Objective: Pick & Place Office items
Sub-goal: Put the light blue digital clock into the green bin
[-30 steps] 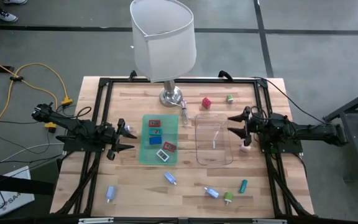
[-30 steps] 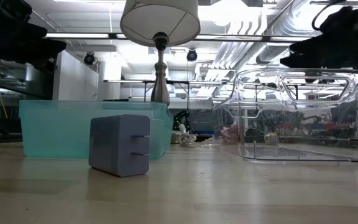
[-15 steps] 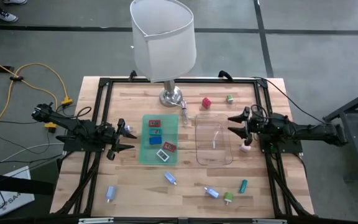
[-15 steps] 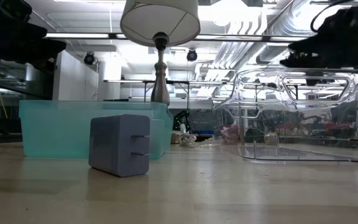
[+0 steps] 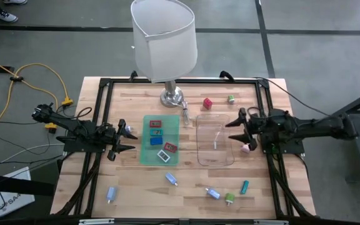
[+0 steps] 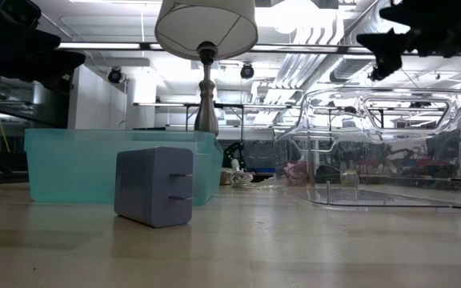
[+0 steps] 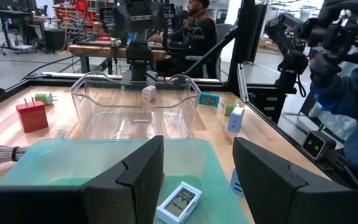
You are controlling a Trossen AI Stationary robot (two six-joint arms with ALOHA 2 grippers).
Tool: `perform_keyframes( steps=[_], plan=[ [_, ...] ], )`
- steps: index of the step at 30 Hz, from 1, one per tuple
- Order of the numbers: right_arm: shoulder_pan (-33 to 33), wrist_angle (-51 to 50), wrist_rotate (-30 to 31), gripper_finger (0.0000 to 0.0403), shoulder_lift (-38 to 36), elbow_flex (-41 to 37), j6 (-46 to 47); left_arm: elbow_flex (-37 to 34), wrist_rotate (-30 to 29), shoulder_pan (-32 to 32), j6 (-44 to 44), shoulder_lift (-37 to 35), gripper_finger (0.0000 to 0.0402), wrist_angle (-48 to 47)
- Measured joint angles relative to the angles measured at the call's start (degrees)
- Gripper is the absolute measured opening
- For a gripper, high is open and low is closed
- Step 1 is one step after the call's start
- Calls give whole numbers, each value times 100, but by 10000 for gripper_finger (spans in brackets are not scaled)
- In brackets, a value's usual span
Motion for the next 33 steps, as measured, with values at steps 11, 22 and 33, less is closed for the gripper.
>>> perform_keyframes(
  steps=[11, 22, 33],
  plan=[
    [912, -930, -146, 232, 1644, 1228, -942, 0, 0, 1, 2, 0, 186, -1],
    [2373, -2048, 1344, 232, 1848, 1807, -1260, 0, 0, 0, 2, 0, 186, 1],
    [3693, -2394, 2294, 232, 1850, 1804, -1250, 0, 0, 1, 2, 2, 186, 1]
  ],
)
